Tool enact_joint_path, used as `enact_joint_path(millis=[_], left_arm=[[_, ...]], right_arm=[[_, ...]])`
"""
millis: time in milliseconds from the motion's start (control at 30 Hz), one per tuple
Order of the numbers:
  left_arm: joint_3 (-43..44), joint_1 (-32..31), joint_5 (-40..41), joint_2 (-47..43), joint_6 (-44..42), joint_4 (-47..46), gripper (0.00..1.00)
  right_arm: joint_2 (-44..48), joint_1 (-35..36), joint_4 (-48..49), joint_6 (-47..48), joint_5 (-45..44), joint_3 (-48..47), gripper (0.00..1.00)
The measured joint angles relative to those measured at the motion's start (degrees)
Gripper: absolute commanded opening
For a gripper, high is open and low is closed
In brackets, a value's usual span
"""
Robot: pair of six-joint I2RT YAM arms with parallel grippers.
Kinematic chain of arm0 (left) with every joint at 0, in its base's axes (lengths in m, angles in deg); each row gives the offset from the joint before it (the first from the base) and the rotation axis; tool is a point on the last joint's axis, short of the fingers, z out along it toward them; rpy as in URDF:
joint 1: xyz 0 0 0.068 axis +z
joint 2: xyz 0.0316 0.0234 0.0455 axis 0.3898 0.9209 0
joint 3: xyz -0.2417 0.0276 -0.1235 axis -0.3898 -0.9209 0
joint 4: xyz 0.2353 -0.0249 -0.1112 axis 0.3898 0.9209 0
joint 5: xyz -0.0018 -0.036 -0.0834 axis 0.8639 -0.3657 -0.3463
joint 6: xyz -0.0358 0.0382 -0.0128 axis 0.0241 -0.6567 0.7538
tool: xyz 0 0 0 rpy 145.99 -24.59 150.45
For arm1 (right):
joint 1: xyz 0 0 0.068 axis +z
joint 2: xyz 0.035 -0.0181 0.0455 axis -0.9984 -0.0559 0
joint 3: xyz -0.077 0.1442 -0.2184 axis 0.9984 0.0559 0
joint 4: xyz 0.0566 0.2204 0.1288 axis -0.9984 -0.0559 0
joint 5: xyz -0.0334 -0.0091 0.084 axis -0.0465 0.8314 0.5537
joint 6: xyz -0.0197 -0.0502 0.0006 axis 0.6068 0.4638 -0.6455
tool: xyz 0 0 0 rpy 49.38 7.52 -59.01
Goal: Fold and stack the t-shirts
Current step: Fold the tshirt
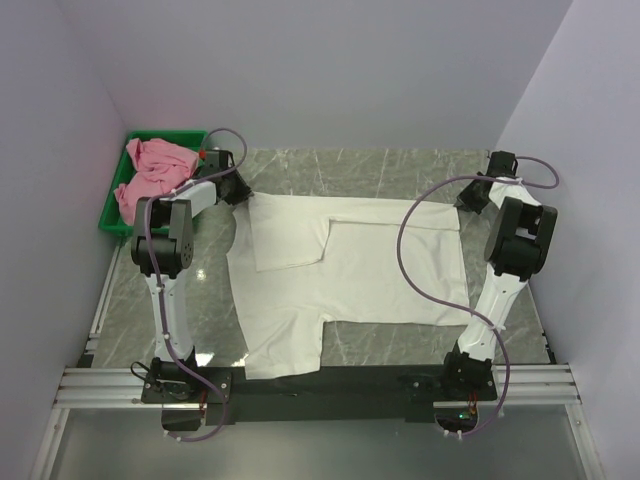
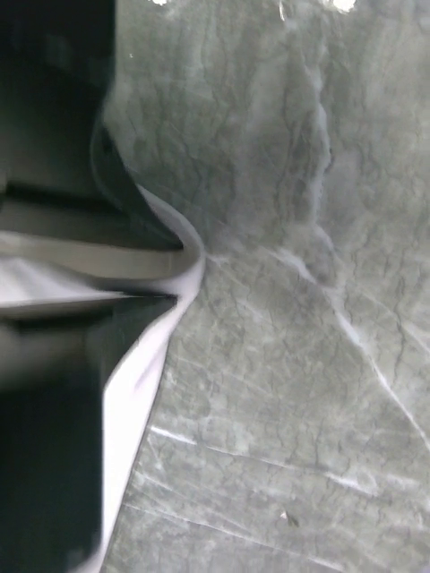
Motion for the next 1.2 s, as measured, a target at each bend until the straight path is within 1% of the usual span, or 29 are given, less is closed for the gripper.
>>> enact_joint_path(millis=[67,100,133,200,233,267,300,333,367,400,433,533,633,733,833,933,1000,1067,1200], left_arm=[[0.0,0.1,-0.8,0.0,-0.5,-0.6,0.43],[0.0,0.1,-1.1,0.0,-0.7,-0.9,0.5],[0.0,0.2,-1.5,0.0,-1.1,-1.3,0.53],[0.4,0.3,-2.1,0.0,-1.7,-1.6,0.57],[0.6,0.3,-2.2,0.0,-2.2,-1.7,0.61],[0.9,0.3,-2.2,0.0,-2.7,-1.6,0.63],[1.3,0.3,-2.3,0.1,-3.0,-1.4,0.73],[1.9,0.4,-2.3,0.1,-3.8,-1.3,0.79],[2.4,0.4,-2.3,0.1,-4.1,-1.3,0.85],[2.8,0.5,-2.3,0.0,-4.5,-1.5,0.96],[2.8,0.6,-2.2,-0.4,-4.9,-1.7,0.99],[1.7,0.7,-1.4,-2.9,-5.5,-1.6,0.99],[-1.3,0.5,0.3,-9.4,-6.1,0.1,0.99],[-3.3,-0.5,2.6,-17.3,-6.1,2.8,0.99],[-5.6,-2.7,4.7,-24.8,-6.0,4.8,0.99],[-9.3,-7.2,6.2,-30.9,-5.9,6.7,0.99],[-11.9,-10.3,6.6,-32.7,-5.7,7.1,0.99],[-14.4,-13.4,6.9,-32.6,-5.3,8.0,0.99],[-15.3,-15.9,7.5,-27.9,-4.3,11.0,0.99]], right_arm=[[0.0,-0.2,0.2,-0.1,0.4,0.0,0.14],[0.0,-0.3,0.2,-0.1,0.7,0.0,0.18],[0.0,-0.3,0.2,0.0,0.9,0.0,0.28],[0.0,-0.4,0.2,0.2,0.8,-0.1,0.36],[0.0,-0.5,0.2,0.3,0.8,-0.3,0.43],[0.0,-0.6,0.2,0.5,0.7,-0.6,0.47],[0.0,-0.7,0.2,0.6,0.7,-1.0,0.5],[0.2,-0.7,0.2,0.8,0.5,-1.4,0.55],[0.4,-0.6,0.2,1.0,0.3,-1.6,0.57],[1.1,-0.5,0.1,1.3,-0.2,-1.5,0.59],[2.1,-0.3,-0.2,1.3,-0.9,-1.4,0.62],[7.2,0.5,-0.3,1.6,-3.1,0.7,0.65],[15.0,2.5,-0.4,1.8,-5.6,4.5,0.64],[22.3,6.0,-0.8,2.2,-7.5,8.6,0.64],[27.7,10.6,-1.0,2.4,-9.0,13.1,0.64],[30.8,15.2,-2.1,2.4,-9.8,18.8,0.64],[30.7,16.9,-3.2,2.4,-10.0,21.4,0.65],[30.0,17.5,-4.6,2.4,-10.4,22.9,0.65],[28.0,18.6,-7.4,2.3,-11.9,23.5,0.65]])
